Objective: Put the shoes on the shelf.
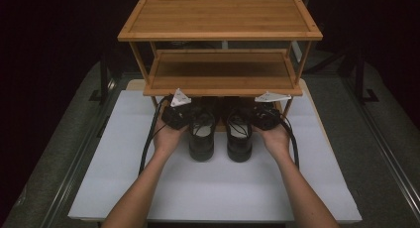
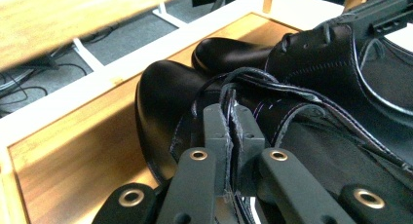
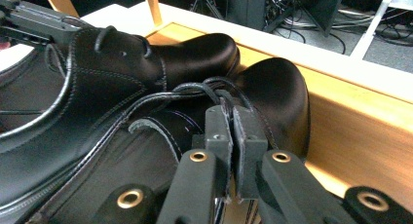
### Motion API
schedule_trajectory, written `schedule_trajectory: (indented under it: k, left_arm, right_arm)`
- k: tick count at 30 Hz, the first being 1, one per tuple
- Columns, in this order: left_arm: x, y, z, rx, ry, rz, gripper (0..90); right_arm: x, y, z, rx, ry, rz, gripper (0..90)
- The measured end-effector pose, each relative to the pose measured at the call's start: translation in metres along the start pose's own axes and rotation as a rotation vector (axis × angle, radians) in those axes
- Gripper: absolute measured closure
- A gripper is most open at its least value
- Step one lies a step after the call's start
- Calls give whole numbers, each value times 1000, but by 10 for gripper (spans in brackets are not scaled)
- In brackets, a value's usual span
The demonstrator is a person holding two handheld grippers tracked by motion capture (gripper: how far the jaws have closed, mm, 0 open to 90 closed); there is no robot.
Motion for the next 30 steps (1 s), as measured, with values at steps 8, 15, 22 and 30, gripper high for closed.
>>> schedule_trajectory:
  k: [8, 15, 22, 30]
  left_arm:
    - [4, 17, 2, 31, 16, -8, 873]
    - [2, 23, 1, 33, 21, -2, 871]
    - [-4, 21, 1, 9, 31, 4, 868]
    - [-4, 20, -2, -18, 35, 6, 804]
  right_arm:
    - [6, 9, -6, -50, -15, -9, 866]
    - [3, 14, -6, -45, -9, -4, 864]
    - [0, 13, -3, -27, -5, -11, 860]
    - [1, 12, -1, -27, -9, -12, 799]
Point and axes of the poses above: each handheld gripper's, and its own axes: y roughly forward along the jaws, x roughly out of its top, z roughly to its left, the point moved 8 cm from there along y, roughly forward along the jaws, and after that the axes turned 13 degrees about -y, right-handed, at the moved point
